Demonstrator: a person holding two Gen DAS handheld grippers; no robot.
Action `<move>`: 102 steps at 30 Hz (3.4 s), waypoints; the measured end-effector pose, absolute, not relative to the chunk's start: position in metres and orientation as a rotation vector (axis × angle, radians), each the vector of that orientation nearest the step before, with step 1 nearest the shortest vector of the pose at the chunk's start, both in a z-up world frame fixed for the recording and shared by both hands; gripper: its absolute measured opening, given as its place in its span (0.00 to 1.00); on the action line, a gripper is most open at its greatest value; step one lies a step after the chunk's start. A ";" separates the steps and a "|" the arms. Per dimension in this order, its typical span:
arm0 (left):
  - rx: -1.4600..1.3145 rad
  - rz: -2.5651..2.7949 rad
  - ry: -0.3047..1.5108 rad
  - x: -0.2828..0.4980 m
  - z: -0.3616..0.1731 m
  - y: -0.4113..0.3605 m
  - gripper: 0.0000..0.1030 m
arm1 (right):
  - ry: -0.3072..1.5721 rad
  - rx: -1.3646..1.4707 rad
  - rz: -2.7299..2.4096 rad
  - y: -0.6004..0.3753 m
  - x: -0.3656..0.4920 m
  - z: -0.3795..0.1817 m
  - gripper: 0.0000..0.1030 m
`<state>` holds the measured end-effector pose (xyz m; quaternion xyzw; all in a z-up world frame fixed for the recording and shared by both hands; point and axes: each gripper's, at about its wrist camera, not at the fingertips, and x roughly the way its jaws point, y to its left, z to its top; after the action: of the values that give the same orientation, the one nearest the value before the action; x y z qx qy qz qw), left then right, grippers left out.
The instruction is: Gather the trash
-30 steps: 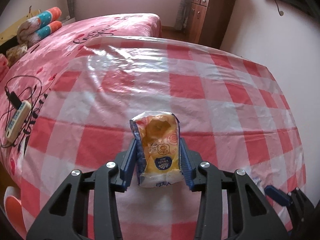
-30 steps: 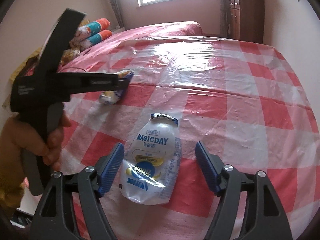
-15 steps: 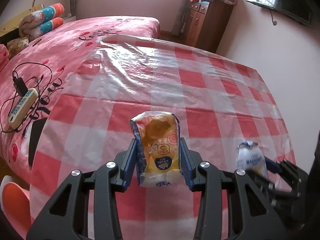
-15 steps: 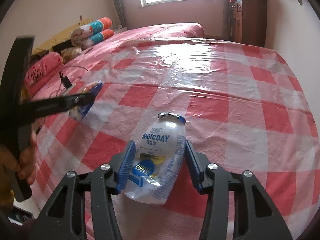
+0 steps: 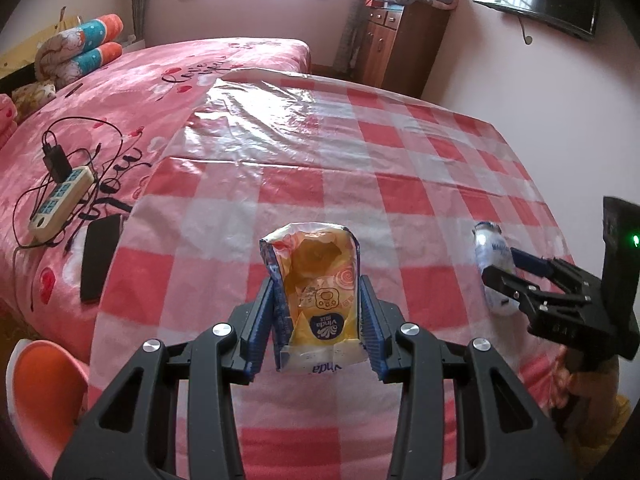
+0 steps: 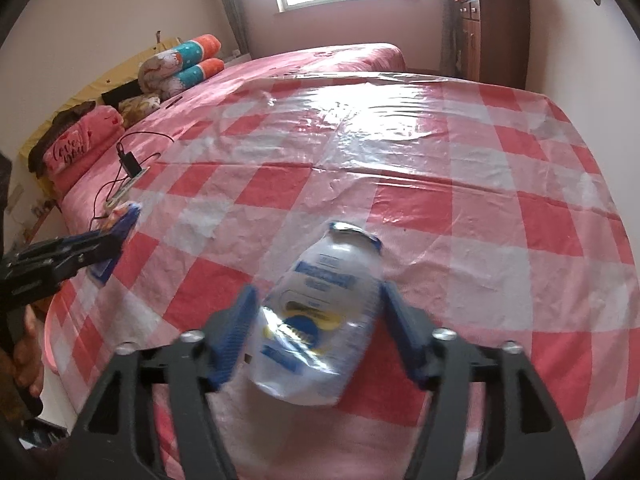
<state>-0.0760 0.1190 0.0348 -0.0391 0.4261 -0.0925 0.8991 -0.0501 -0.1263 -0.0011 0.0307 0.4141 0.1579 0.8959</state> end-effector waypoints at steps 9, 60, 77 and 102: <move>-0.078 -0.232 0.851 -0.092 0.037 0.128 0.41 | 0.877 -0.029 0.225 -0.108 -0.049 -0.005 0.73; -0.279 0.127 0.814 -0.193 0.021 0.332 0.41 | 0.811 -0.236 0.895 0.163 -0.136 0.051 0.65; -0.423 0.308 0.871 -0.226 -0.031 0.413 0.56 | 0.815 -0.353 1.065 0.260 -0.161 0.010 0.81; -0.212 0.323 0.695 -0.213 0.027 0.355 0.93 | 0.719 -0.055 0.714 0.121 -0.115 0.043 0.88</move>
<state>-0.2128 0.3553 0.0272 -0.1032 0.3386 0.1570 0.9220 -0.1151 0.1207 0.0426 -0.0261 0.3444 0.3420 0.8739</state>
